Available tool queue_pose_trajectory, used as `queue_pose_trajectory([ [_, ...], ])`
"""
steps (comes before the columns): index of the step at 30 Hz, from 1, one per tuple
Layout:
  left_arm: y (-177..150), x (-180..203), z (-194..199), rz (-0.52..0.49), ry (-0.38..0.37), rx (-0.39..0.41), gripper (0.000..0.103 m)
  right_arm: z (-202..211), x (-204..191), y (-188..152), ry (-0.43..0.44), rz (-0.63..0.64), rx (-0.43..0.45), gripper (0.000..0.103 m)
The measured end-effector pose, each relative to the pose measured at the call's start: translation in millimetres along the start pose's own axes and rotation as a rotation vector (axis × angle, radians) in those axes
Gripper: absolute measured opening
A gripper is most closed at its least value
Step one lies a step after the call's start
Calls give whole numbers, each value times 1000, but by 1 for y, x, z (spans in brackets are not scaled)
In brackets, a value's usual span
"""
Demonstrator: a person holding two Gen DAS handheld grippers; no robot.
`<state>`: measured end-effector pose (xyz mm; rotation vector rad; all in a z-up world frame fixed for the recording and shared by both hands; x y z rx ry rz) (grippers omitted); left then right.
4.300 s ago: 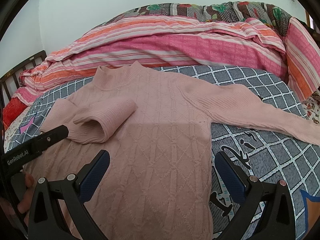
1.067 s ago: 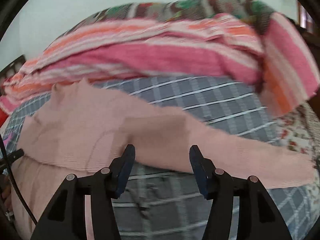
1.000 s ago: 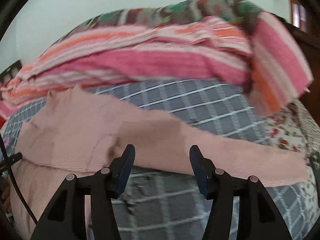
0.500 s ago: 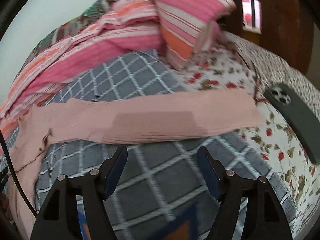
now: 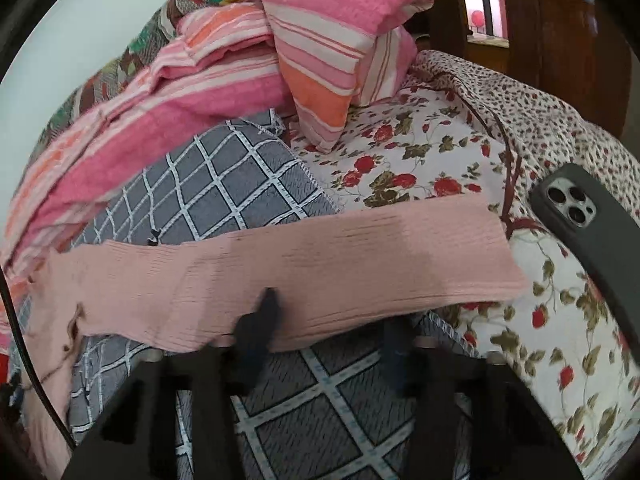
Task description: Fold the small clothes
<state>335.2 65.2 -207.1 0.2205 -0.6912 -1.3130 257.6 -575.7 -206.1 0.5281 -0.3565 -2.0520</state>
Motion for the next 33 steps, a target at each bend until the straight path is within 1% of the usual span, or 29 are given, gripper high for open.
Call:
queue_pose_trajectory([
  [1, 0, -1, 0, 3, -6, -1, 82, 0, -2, 2, -1, 6, 2, 12],
  [3, -1, -2, 2, 9, -16, -3, 82, 2, -8, 4, -31, 18, 10, 7],
  [6, -2, -6, 7, 24, -45, -2, 82, 20, -25, 6, -100, 62, 66, 6],
  [9, -3, -13, 13, 48, -76, -2, 82, 47, -56, 6, -113, 115, 132, 6],
  [13, -2, -29, 26, 89, -131, 4, 82, 81, -115, 4, -99, 195, 194, 6],
  [16, 0, -46, 36, 132, -146, 27, 82, 103, -177, 0, -94, 286, 243, 6],
  [17, 1, -52, 39, 148, -142, 32, 82, 108, -195, -2, -93, 308, 255, 6],
  [18, 2, -59, 43, 159, -114, 45, 82, 114, -218, -5, -92, 332, 273, 6],
  [19, 5, -66, 50, 158, -59, 78, 82, 119, -239, -7, -83, 350, 284, 6],
  [20, 7, -70, 55, 151, -26, 105, 82, 122, -260, -10, -68, 368, 289, 6],
  [22, 10, -77, 62, 146, 17, 141, 82, 126, -308, -19, -25, 411, 293, 6],
  [23, 11, -80, 64, 156, 13, 149, 82, 127, -327, -24, -9, 428, 292, 6],
  [24, 11, -83, 64, 163, -2, 143, 82, 126, -351, -30, 12, 453, 286, 6],
  [25, 10, -86, 61, 177, -36, 117, 82, 123, -374, -37, 34, 480, 273, 5],
  [27, 10, -90, 58, 200, -82, 91, 82, 116, -415, -52, 78, 528, 249, 5],
  [30, 9, -96, 56, 211, -92, 78, 82, 98, -464, -76, 133, 580, 221, 5],
  [33, 9, -96, 55, 203, -98, 67, 82, 60, -496, -99, 160, 606, 134, 6],
])
Point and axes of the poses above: each gripper's, at about its wrist camera, not at the fingertips, and z roughly against the way its jaws point, x to its right, y to its top, the point moved 7 cm from there along -z, roughly the way its jaws point, and after that the axes turned 12 degrees about -x, right-handed, at the moved point
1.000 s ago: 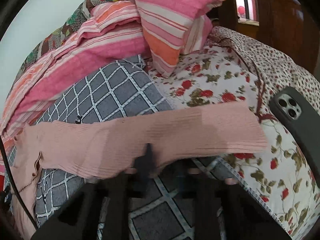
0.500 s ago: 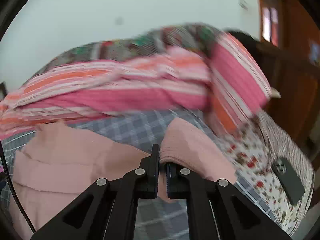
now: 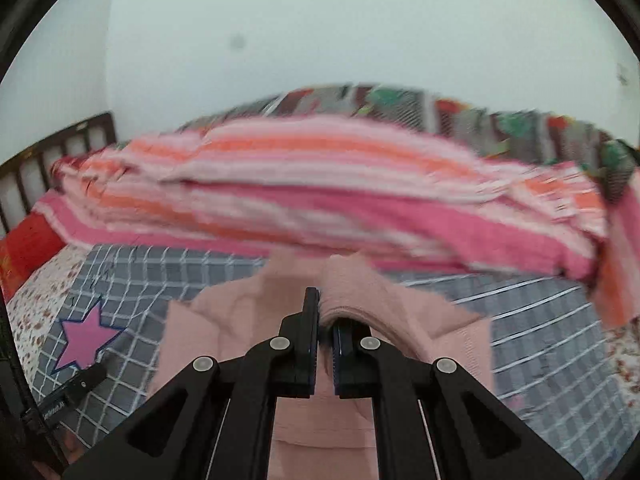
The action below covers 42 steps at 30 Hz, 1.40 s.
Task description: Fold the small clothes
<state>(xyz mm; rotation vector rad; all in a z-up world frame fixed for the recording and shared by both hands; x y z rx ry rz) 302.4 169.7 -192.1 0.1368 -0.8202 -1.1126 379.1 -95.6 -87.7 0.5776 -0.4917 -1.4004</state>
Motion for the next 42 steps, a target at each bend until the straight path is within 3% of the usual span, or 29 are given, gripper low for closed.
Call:
queue_pose_trajectory([
  [5, 2, 3, 4, -53, 74, 40, 82, -51, -23, -24, 170, -29, -142, 8],
  [6, 2, 5, 4, -66, 88, 41, 82, -56, -26, -29, 219, -26, -167, 19],
  [7, 1, 8, 2, -78, 94, 37, 82, -59, -30, -34, 272, -24, -190, 37],
  [9, -1, 15, -4, -97, 72, 14, 82, -59, -31, -37, 319, -23, -181, 52],
  [13, -6, 32, -14, -120, -6, -30, 82, -38, -12, -39, 305, -20, -101, 64],
  [17, -16, 58, -28, -146, -104, -88, 82, -24, 24, -44, 290, -37, -65, 66],
  [20, -26, 81, -40, -165, -162, -132, 82, -15, 59, -54, 195, -39, -26, 66],
  [24, -39, 117, -54, -224, -182, -165, 83, -10, 115, -71, 81, -87, -2, 67],
  [26, -47, 137, -61, -256, -183, -166, 88, -10, 144, -82, 40, -120, 8, 67],
  [31, -65, 179, -83, -350, -136, -194, 88, -12, 206, -97, -3, -215, -20, 67],
  [34, -66, 186, -90, -383, -58, -172, 88, -19, 229, -109, -3, -262, -57, 67],
  [37, -66, 179, -100, -362, 5, -185, 88, -31, 227, -120, 53, -251, -117, 67],
  [42, -55, 159, -96, -268, 15, -135, 86, -48, 212, -130, -13, -178, -174, 67],
])
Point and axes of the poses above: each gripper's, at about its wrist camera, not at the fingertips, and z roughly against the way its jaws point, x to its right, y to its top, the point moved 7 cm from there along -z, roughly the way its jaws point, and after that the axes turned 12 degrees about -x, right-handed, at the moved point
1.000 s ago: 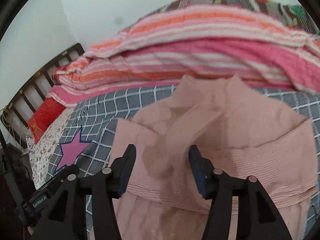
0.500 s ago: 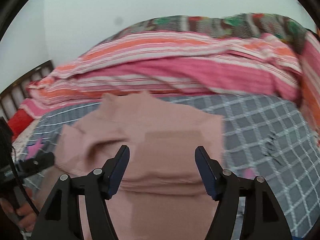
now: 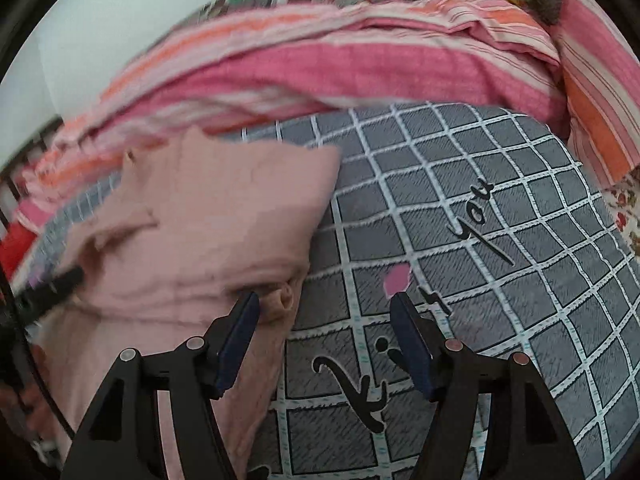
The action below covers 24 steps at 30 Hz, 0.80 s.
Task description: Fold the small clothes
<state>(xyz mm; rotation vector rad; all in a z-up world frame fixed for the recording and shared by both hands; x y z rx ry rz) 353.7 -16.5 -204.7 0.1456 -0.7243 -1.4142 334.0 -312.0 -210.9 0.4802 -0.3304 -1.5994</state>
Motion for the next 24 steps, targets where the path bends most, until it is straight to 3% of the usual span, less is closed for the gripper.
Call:
queue_pose_trajectory([
  [12, 12, -40, 19, 107, -2, 72, 84, -1, 2, 0, -10, -13, 8, 67],
  [16, 13, -55, 24, 121, -20, 67, 76, -1, 2, -1, -19, -7, 9, 67],
  [20, 14, -67, 28, 143, -3, 76, 62, -1, 2, -1, -23, -5, 10, 67],
  [24, 16, -75, 26, 178, -48, 64, 54, -1, 2, -2, -19, -6, 11, 67],
])
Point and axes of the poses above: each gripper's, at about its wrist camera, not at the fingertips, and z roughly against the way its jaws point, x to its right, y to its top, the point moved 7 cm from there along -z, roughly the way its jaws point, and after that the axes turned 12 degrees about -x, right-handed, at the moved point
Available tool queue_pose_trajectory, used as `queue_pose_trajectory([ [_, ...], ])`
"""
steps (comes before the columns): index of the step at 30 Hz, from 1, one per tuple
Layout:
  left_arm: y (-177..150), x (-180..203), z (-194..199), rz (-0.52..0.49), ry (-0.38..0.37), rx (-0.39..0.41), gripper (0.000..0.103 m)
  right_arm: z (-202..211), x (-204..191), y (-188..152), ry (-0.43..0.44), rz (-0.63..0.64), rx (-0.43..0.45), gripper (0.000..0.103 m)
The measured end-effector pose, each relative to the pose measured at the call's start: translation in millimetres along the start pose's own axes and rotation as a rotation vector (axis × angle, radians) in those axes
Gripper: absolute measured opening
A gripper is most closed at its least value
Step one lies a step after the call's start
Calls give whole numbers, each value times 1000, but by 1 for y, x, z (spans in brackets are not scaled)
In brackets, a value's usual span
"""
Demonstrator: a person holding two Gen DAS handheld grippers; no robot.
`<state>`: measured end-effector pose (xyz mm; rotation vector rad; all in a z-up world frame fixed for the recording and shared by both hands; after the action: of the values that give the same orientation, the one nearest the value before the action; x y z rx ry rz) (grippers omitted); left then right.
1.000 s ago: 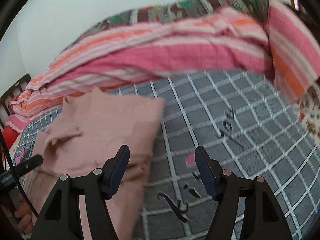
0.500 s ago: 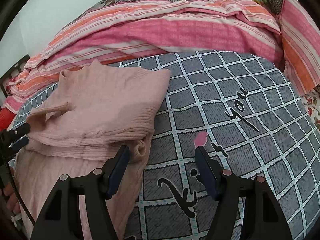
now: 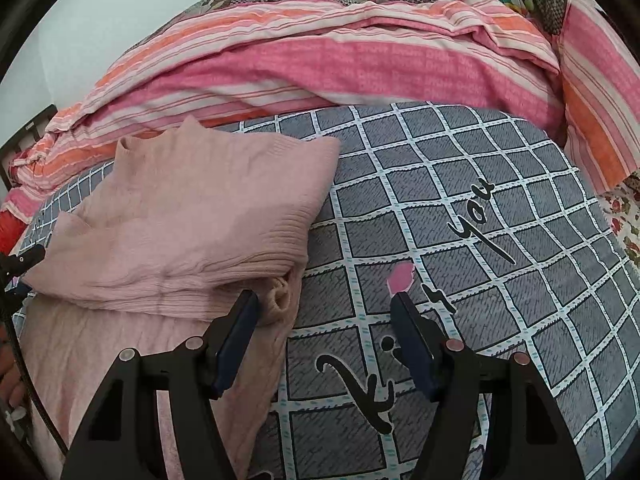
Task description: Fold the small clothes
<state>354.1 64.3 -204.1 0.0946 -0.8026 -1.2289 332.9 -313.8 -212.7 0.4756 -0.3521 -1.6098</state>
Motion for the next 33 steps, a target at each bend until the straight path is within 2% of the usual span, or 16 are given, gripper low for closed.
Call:
queue_pose_trajectory([
  [2, 1, -3, 0, 10, -12, -1, 48, 0, 0, 0, 6, -2, 0, 67],
  [6, 4, -7, 1, 38, -44, -2, 44, 0, 1, 0, 12, -6, 1, 67],
  [9, 5, -9, -4, 42, -41, -11, 28, 0, 0, 0, 11, -4, 1, 67],
  [11, 5, -9, -9, 40, -39, -33, 14, 2, -1, 0, 31, 1, 2, 67],
  [14, 7, -5, -12, 21, -51, -39, 7, 13, -9, 0, 117, 40, 21, 67],
  [17, 12, 5, -4, -39, -46, 3, 6, 34, -18, 4, 197, 55, 95, 69],
  [19, 16, 15, 1, -98, -5, 41, 6, 38, -25, 8, 219, 55, 114, 72],
  [22, 24, 25, 6, -140, 17, 82, 6, 30, -33, 18, 173, 40, 98, 72],
  [25, 33, 25, 15, -132, 8, 137, 6, 24, -33, 26, 127, 19, 97, 72],
  [27, 33, 18, 11, -119, 40, 113, 6, 20, -29, 28, 95, 3, 97, 72],
  [29, 30, 9, -4, -105, 111, 60, 6, 11, -24, 26, 52, -9, 82, 72],
  [31, 25, 0, -17, -91, 146, -9, 6, -6, -17, 20, 2, -34, 20, 69],
  [33, 22, -3, -19, -84, 150, -32, 6, -16, -13, 18, 21, -56, -25, 68],
])
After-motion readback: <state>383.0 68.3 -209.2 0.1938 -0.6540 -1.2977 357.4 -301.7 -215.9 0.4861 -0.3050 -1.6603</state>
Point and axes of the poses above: each gripper's, at about its wrist camera, not at the fingertips, and z roughly against the way its jaws point, x to its right, y to its top, the point moved 7 cm from there along -z, roughly the way its jaws point, and after that the axes turned 12 degrees about -x, right-handed, at the moved point
